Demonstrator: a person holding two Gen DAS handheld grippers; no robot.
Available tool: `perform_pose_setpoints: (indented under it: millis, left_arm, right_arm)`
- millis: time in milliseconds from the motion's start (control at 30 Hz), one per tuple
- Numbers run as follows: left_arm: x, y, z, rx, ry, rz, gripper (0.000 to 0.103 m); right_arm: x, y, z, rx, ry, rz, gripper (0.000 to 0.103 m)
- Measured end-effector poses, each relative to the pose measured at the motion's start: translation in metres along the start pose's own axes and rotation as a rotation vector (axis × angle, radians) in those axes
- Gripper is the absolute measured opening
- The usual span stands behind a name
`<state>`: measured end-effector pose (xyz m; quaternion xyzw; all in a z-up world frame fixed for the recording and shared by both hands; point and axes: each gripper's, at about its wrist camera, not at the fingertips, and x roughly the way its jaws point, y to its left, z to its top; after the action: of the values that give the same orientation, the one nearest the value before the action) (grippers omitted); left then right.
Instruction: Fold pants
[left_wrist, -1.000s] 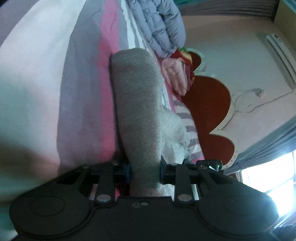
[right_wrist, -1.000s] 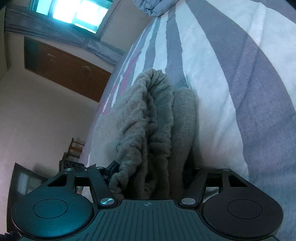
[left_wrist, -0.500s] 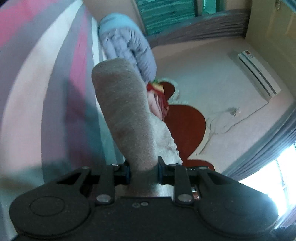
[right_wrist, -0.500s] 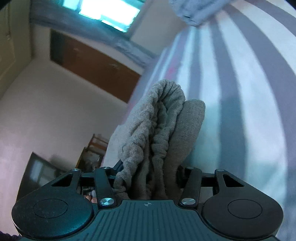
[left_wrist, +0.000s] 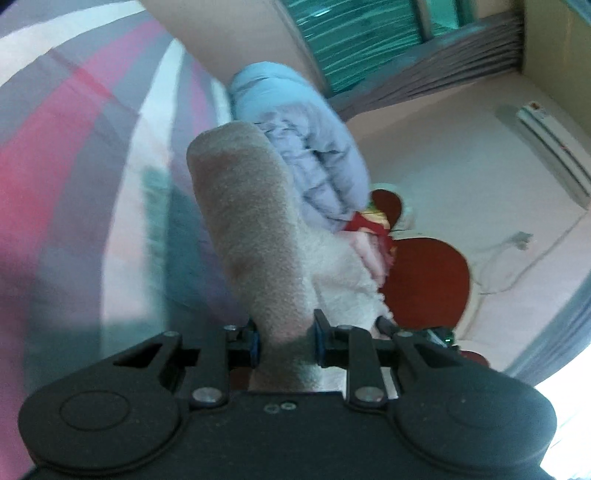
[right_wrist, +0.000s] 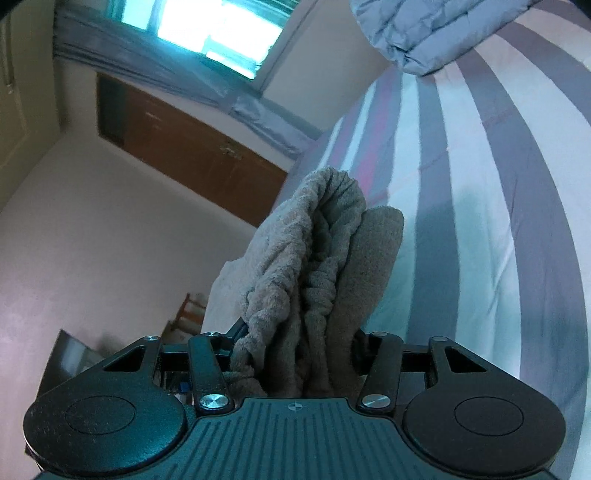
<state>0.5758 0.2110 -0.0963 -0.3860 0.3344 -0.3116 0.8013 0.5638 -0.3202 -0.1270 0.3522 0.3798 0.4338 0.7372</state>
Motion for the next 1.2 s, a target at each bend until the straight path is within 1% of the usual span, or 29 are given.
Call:
perform_pose_setpoints:
  millis: [67, 100, 133, 167, 200, 267, 300, 333, 367, 400, 433, 467, 500, 567, 667, 767, 833, 867, 933, 967, 1000, 1067, 1100, 1167, 1200]
  left_arm:
    - [0.012, 0.019, 0.001, -0.023, 0.015, 0.041, 0.016]
    - [0.017, 0.027, 0.000, -0.035, 0.020, 0.078, 0.023]
    - [0.023, 0.038, -0.005, -0.060, 0.023, 0.120, 0.027]
    - [0.023, 0.048, -0.011, -0.085, 0.008, 0.102, 0.029]
    - [0.022, 0.055, -0.015, -0.100, -0.025, 0.070, 0.031]
    - [0.017, 0.058, -0.020, -0.110, -0.069, 0.033, 0.031]
    - [0.014, 0.056, -0.022, -0.103, -0.078, 0.041, 0.033]
    - [0.009, 0.051, -0.023, -0.089, -0.079, 0.070, 0.034]
    - [0.002, 0.045, -0.025, -0.078, -0.084, 0.100, 0.038]
    - [-0.008, 0.042, -0.028, -0.070, -0.098, 0.114, 0.050]
    - [-0.019, 0.037, -0.034, -0.064, -0.113, 0.121, 0.058]
    - [-0.027, 0.034, -0.042, -0.058, -0.125, 0.128, 0.074]
    - [-0.040, 0.026, -0.052, -0.040, -0.141, 0.144, 0.081]
    - [-0.052, 0.013, -0.065, 0.001, -0.141, 0.205, 0.092]
    - [-0.067, -0.010, -0.099, 0.088, -0.114, 0.300, 0.093]
    - [-0.089, -0.033, -0.142, 0.138, -0.144, 0.384, 0.094]
    - [-0.104, -0.052, -0.176, 0.150, -0.217, 0.455, 0.097]
    - [-0.109, -0.062, -0.190, 0.163, -0.228, 0.497, 0.097]
    - [-0.119, -0.079, -0.217, 0.169, -0.262, 0.564, 0.097]
    - [-0.124, -0.087, -0.227, 0.168, -0.268, 0.590, 0.097]
    - [-0.128, -0.097, -0.237, 0.169, -0.277, 0.613, 0.097]
    - [-0.137, -0.118, -0.259, 0.175, -0.314, 0.635, 0.097]
    - [-0.141, -0.131, -0.271, 0.192, -0.319, 0.638, 0.097]
    - [-0.149, -0.152, -0.292, 0.234, -0.328, 0.652, 0.097]
    - [-0.154, -0.161, -0.301, 0.251, -0.335, 0.657, 0.097]
  right_arm:
    - [0.007, -0.019, 0.011, 0.014, 0.006, -0.012, 0.051]
    - [0.014, -0.029, 0.015, 0.030, 0.013, -0.028, 0.051]
    - [0.022, -0.040, 0.017, 0.037, 0.023, -0.054, 0.051]
    - [0.029, -0.055, 0.016, 0.049, 0.041, -0.091, 0.054]
    - [0.036, -0.069, 0.013, 0.080, 0.067, -0.123, 0.058]
    - [0.037, -0.089, 0.006, 0.100, 0.055, -0.073, 0.060]
    - [0.036, -0.092, 0.006, 0.104, 0.046, -0.053, 0.061]
    - [0.035, -0.094, 0.006, 0.112, 0.044, -0.043, 0.063]
    - [0.034, -0.094, 0.007, 0.123, 0.052, -0.040, 0.064]
    - [0.030, -0.092, 0.009, 0.137, 0.058, -0.045, 0.070]
    - [0.025, -0.091, 0.010, 0.146, 0.055, -0.043, 0.082]
    - [0.016, -0.092, 0.010, 0.154, 0.045, -0.029, 0.088]
    - [0.006, -0.091, 0.008, 0.166, 0.033, -0.019, 0.096]
    - [-0.017, -0.089, 0.001, 0.181, 0.013, -0.030, 0.103]
    - [-0.053, -0.082, -0.024, 0.193, 0.000, -0.066, 0.103]
    - [-0.089, -0.072, -0.061, 0.188, -0.015, -0.094, 0.103]
    - [-0.113, -0.065, -0.088, 0.206, -0.047, -0.084, 0.103]
    - [-0.126, -0.061, -0.102, 0.220, -0.073, -0.089, 0.103]
    - [-0.148, -0.046, -0.132, 0.206, -0.120, -0.151, 0.103]
    - [-0.155, -0.037, -0.145, 0.183, -0.134, -0.178, 0.103]
    - [-0.162, -0.024, -0.159, 0.145, -0.143, -0.226, 0.103]
    - [-0.171, 0.007, -0.186, 0.045, -0.148, -0.281, 0.103]
    - [-0.175, 0.025, -0.201, -0.016, -0.155, -0.306, 0.103]
    - [-0.183, 0.060, -0.231, -0.137, -0.175, -0.332, 0.103]
    - [-0.186, 0.076, -0.245, -0.176, -0.188, -0.335, 0.103]
